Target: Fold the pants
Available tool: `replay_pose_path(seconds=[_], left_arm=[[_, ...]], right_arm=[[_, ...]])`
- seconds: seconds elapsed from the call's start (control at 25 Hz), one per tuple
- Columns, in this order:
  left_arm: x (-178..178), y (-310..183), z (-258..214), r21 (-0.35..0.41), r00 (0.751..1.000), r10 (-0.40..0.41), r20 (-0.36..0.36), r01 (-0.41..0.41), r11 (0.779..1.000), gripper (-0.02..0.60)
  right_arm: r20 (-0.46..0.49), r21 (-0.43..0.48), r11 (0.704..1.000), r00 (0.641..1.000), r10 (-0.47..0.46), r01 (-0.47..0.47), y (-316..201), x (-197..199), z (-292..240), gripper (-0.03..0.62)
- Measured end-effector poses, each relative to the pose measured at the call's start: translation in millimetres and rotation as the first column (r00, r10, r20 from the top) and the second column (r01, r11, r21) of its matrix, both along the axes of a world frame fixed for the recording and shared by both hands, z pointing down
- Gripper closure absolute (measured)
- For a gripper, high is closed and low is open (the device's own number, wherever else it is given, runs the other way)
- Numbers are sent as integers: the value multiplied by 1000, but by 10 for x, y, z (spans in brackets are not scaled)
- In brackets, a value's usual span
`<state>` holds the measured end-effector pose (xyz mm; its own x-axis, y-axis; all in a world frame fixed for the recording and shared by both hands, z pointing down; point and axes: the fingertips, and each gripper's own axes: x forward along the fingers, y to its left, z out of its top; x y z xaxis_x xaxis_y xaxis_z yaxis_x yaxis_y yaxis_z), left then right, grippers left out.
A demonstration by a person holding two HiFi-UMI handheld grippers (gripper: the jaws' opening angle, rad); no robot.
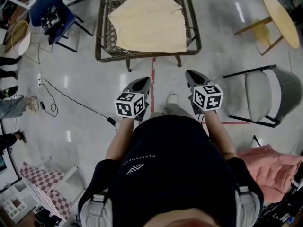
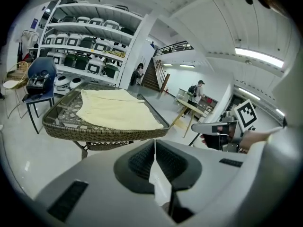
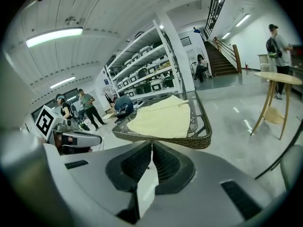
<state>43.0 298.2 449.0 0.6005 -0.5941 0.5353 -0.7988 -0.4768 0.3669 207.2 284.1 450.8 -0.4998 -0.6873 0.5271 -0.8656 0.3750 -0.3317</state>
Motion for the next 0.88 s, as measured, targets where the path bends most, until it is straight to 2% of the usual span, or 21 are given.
replay_pose_path(seconds=[0.36, 0.72, 0.88], left_arm=[[13, -324, 59, 20, 995, -69, 67, 67, 998, 566], [-87, -550, 112, 29, 990, -93, 102, 90, 996, 565], [-96, -693, 192, 13, 989, -69, 131, 68, 998, 565]], right_arm=[[-10, -23, 997, 997, -79, 79, -322, 218, 200, 560], [-18, -40, 993, 994, -111, 111, -508, 168, 314, 559], [-12, -63, 989, 991, -133, 132, -619, 118, 385, 557]])
